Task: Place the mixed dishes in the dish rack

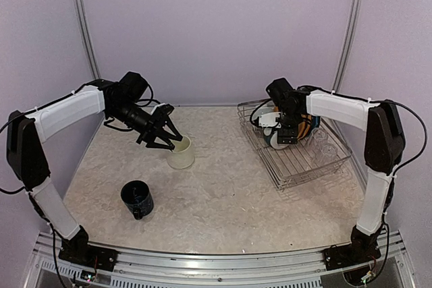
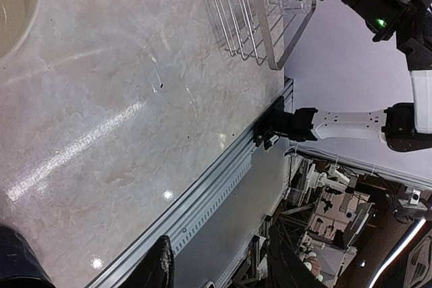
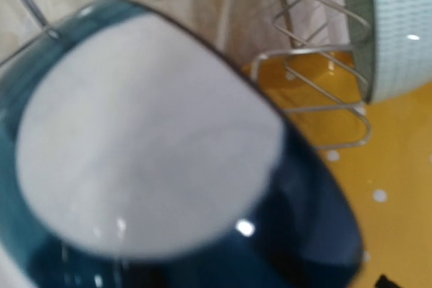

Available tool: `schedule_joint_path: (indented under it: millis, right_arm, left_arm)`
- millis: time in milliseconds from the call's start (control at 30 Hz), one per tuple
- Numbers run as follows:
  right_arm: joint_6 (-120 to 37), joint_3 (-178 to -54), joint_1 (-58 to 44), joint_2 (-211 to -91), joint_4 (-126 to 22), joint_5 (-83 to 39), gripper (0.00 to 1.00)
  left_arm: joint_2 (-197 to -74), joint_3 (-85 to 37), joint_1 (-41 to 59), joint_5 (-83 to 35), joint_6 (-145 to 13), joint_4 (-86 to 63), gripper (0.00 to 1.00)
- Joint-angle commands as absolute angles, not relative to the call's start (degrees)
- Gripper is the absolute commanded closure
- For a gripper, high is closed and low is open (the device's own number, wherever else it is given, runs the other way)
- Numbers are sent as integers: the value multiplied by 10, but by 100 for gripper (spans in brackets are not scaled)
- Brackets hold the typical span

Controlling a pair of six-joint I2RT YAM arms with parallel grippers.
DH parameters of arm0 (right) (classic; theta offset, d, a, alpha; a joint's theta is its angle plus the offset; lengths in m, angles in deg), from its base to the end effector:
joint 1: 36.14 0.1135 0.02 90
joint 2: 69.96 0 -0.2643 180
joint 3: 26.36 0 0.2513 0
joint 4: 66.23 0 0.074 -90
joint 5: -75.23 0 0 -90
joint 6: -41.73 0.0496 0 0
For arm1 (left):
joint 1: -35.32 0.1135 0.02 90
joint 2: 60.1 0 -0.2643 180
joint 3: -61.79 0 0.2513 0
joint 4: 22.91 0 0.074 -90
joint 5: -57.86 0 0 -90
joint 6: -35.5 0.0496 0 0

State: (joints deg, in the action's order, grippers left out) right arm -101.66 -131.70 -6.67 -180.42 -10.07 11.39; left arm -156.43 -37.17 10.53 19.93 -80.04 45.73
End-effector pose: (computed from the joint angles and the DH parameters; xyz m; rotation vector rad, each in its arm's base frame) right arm 0.3761 0.1874 0.2348 -1.6358 2.0917 -0.7431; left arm 0.2947 -0.1792 0.2923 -0.2662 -2.7394 1.4577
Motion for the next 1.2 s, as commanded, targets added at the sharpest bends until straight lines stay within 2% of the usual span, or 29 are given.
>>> schedule_joint_path:
  millis: [0, 633, 833, 933, 1167]
  right_arm:
    - [-1006, -1343, -70, -1774, -136, 126, 0]
    - [-1005, -1355, -70, -1782, -172, 128, 0]
    - [-977, -1345, -67, -1759, -170, 112, 0]
    - [-958, -1317, -61, -1723, -195, 91, 0]
    - [-866, -1271, -54, -1641, -238, 59, 0]
  left_arm:
    - [-1576, -379, 107, 205, -802, 451, 56]
    - [-1574, -379, 109, 192, -803, 450, 56]
    - [-1569, -381, 114, 131, -798, 456, 54]
    - [-1565, -391, 115, 51, -791, 468, 51]
    - [-1547, -378, 115, -102, -788, 450, 30]
